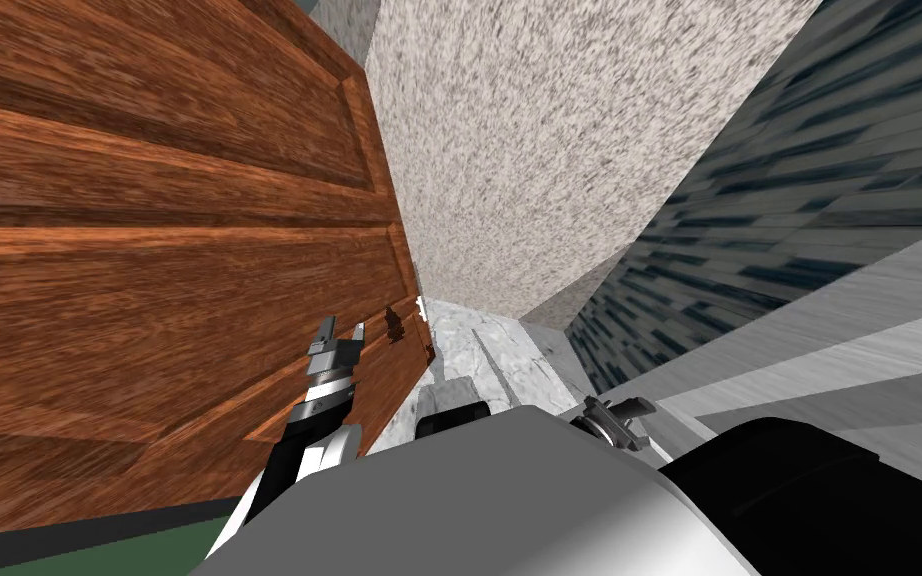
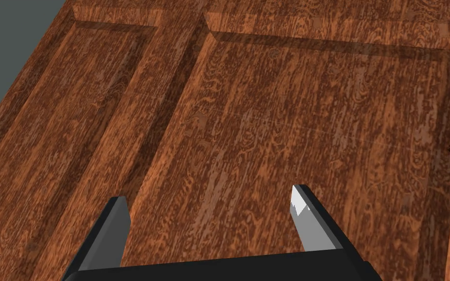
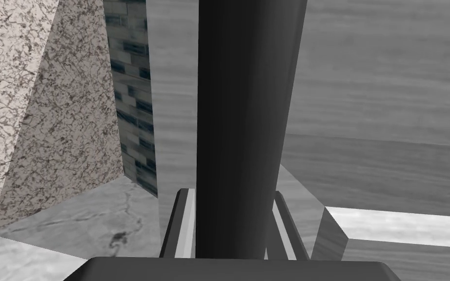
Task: Push the door open
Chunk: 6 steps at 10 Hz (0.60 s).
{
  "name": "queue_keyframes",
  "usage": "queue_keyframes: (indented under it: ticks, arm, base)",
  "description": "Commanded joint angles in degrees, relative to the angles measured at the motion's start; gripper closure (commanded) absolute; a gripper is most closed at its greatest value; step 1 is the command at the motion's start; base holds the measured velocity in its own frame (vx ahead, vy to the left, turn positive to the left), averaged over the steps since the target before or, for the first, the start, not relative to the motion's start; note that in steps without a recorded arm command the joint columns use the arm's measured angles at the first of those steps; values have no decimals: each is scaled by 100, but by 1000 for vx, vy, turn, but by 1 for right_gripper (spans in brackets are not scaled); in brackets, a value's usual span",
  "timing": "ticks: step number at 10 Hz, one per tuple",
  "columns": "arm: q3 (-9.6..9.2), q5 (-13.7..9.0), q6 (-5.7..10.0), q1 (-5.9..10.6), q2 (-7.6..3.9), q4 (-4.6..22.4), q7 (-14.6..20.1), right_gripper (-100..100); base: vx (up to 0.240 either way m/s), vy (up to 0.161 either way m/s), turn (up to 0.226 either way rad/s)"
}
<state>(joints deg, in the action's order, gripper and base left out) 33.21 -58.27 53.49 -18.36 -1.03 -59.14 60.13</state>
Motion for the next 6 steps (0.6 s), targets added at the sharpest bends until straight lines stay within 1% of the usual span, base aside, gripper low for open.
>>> queue_keyframes:
  ticks: [1,5,6]
  arm:
    - [176,-109,76,-65,-25,34,-5,100]
    - [385,-284,126,-126,150,58,-22,100]
    - [343,-255,121,-95,118,96,0,100]
  base:
    - [190,-172,-92]
    - [181,-165,-65]
    - [72,-72,-32]
